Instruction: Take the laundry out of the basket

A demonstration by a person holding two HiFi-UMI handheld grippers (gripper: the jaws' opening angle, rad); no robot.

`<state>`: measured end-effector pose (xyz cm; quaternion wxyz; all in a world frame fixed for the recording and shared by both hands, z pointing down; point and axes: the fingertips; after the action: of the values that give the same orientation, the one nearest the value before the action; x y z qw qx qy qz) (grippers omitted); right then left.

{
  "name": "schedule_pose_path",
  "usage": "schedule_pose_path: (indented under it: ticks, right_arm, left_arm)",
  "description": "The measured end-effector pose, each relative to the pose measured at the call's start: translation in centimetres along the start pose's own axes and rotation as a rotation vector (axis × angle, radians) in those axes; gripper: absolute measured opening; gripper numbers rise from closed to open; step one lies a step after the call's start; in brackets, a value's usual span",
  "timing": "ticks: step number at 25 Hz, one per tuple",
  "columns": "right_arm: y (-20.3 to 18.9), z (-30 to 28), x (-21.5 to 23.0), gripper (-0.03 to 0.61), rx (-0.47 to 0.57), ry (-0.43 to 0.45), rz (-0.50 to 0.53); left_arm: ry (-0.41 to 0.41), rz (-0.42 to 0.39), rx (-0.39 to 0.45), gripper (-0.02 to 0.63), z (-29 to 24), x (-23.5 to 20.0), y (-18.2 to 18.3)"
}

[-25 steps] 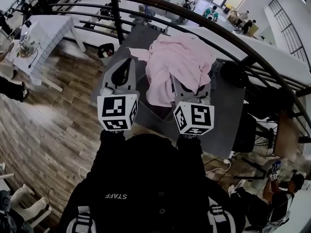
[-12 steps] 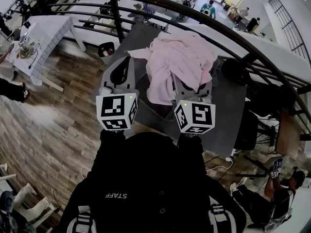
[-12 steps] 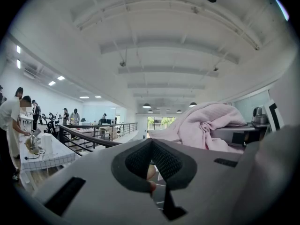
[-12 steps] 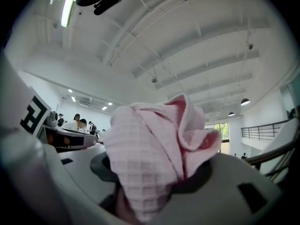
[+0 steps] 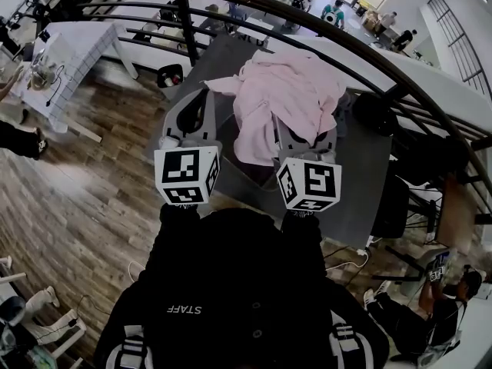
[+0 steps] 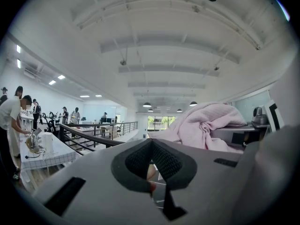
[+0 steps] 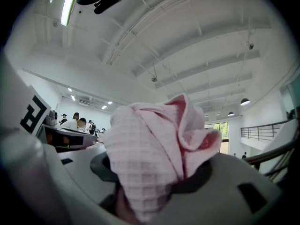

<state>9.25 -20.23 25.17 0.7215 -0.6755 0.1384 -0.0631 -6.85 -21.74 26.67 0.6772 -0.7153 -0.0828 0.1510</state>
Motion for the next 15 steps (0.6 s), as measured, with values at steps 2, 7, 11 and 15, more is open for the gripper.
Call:
schedule_pose_path:
  ticks: [2, 7, 11, 15]
  right_arm:
    - [-0.04, -0.03, -0.01, 0.279, 0.000, 0.002, 0.001]
    - [0.01, 0.05, 0.09, 0.279, 0.002, 0.002, 0.006]
    - [0.08, 0.06, 0.06, 0.279, 0.002, 0.001, 0.013]
    - [0.09, 0.17, 0.03, 0.279, 0.002, 0.004, 0.014]
  left_arm:
    - [0.000, 0.000, -0.001, 0.000, -0.04, 0.07, -0.05]
    - [-0.004, -0.003, -0.001, 0.000, -0.04, 0.37, 0.00]
    - [-0.004, -0.002, 0.002, 0.000, 0.01, 0.47, 0.08]
    - [-0.005, 0.000, 0.002, 0.000, 0.06, 0.65, 0.06]
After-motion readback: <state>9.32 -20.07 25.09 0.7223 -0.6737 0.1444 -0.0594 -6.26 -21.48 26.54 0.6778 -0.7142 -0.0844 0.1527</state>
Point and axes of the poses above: the fingertips, and each gripper's own axes: z backward along the fingers, x to its right, y out of its top, and after that the axes turned 3 degrees about z, right-handed
